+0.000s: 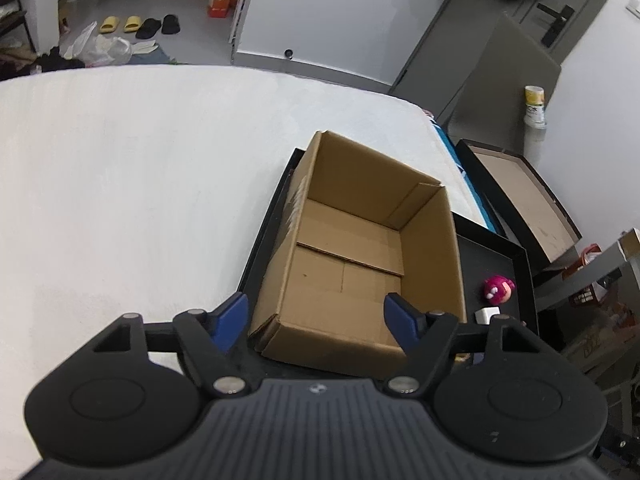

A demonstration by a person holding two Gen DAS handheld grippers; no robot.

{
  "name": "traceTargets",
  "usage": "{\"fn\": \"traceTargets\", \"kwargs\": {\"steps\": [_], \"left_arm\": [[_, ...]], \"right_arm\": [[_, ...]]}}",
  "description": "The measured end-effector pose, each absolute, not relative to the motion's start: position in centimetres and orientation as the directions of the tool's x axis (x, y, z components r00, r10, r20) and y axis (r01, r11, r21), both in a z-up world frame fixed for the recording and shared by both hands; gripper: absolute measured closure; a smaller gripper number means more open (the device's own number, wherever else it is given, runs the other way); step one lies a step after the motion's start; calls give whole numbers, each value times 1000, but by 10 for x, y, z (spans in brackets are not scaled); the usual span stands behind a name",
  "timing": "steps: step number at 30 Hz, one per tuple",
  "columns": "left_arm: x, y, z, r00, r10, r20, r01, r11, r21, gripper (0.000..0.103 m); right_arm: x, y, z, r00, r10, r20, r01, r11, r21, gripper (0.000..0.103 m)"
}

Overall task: Organize rigid objects
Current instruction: 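Grasp the cardboard box wall with the left gripper while the right gripper approaches the toys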

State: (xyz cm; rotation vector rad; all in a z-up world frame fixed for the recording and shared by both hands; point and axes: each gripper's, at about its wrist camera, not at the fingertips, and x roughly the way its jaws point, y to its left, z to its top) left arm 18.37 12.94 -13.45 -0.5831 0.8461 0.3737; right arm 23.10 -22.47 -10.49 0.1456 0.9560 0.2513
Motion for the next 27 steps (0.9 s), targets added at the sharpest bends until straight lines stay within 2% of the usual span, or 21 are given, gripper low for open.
{"fn": "traceTargets", "kwargs": {"steps": [5,9,13,18,23,27], "left_arm": [[191,133,-152,602,95,-793,-545,775,-321,45],[198,136,-162,603,95,-792,-542,777,-319,50],[201,140,-172,600,63,-798,-541,766,-346,60],[202,143,-178,595,70,-801,-545,768,-337,65],[200,144,-178,604,64,-794,-531,776,-341,77],[200,144,-180,606,69,-793,-521,787,-330,78]], "right_arm": [[240,-215,-116,538,253,-804,-143,967,209,6],[246,-206,-124,522,247,-816,-146,969,200,6],[254,-195,-133,501,236,-833,-143,971,189,6],[263,-183,-146,480,216,-850,-136,976,171,6],[271,-174,-159,461,193,-866,-136,980,146,6],[279,-173,-165,448,173,-877,-115,984,135,6]]}}
